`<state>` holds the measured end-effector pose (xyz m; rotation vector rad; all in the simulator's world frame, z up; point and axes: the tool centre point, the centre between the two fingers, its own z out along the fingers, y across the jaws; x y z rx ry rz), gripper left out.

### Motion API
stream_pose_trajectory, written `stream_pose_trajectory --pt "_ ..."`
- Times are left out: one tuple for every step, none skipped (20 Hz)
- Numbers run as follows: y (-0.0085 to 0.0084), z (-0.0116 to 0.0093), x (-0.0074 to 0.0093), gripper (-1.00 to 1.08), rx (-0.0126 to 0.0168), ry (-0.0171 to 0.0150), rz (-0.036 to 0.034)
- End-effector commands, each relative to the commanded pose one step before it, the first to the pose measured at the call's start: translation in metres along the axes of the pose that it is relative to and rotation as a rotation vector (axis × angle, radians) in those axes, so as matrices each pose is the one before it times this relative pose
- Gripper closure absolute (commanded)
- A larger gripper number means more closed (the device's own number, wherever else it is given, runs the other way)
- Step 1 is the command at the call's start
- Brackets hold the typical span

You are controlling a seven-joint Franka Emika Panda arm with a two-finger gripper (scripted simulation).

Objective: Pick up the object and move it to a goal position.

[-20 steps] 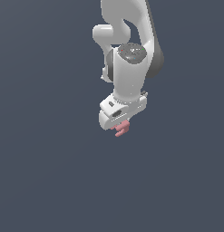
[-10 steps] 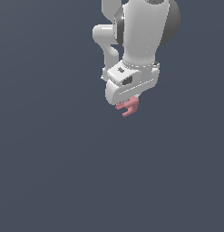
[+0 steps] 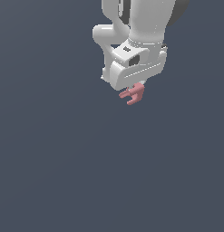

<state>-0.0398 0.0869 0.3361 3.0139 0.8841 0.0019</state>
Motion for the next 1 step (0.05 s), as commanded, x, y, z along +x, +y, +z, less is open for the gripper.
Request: stream_pose_trajectory --pt "-0.00119 -0.00257 -0.00068 1.08 0.00073 -0.00121 0.00049"
